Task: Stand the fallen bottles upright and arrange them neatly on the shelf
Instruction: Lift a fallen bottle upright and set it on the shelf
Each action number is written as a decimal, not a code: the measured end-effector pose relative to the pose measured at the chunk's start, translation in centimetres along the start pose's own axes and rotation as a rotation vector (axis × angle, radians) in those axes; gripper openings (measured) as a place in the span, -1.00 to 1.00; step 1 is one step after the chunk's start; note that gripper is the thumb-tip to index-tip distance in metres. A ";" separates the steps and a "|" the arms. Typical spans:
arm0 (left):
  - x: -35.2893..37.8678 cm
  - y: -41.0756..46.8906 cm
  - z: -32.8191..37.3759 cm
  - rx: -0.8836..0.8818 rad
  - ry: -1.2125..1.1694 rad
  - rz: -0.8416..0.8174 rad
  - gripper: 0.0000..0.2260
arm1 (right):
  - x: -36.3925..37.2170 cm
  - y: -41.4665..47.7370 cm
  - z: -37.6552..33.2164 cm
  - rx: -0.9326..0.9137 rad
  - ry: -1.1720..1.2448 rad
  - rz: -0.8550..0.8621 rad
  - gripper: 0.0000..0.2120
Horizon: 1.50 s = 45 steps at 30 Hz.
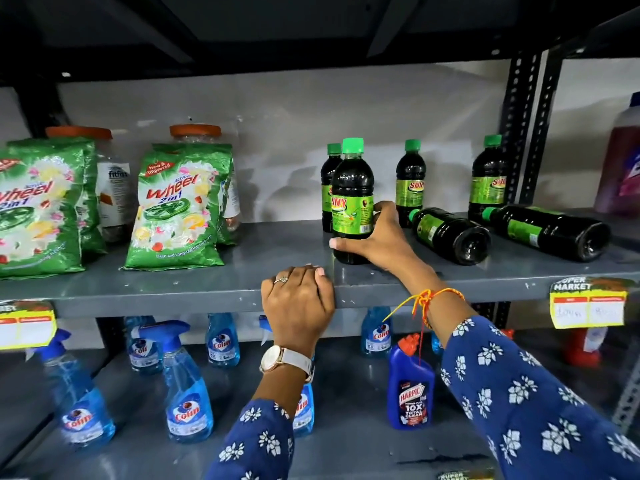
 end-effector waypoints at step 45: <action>1.3 -0.1 -0.3 -0.039 0.034 -0.214 -0.67 | -1.2 -5.1 -1.7 -0.015 0.054 -0.059 -0.53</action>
Point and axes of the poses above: each hand's wrist, its own y-axis towards the middle knuckle, its own x-axis out of the palm, z = x × y, the point moved 10 cm from there along y, towards the middle knuckle, and after that the axes turned 4 degrees about y, right-handed, at the moved point
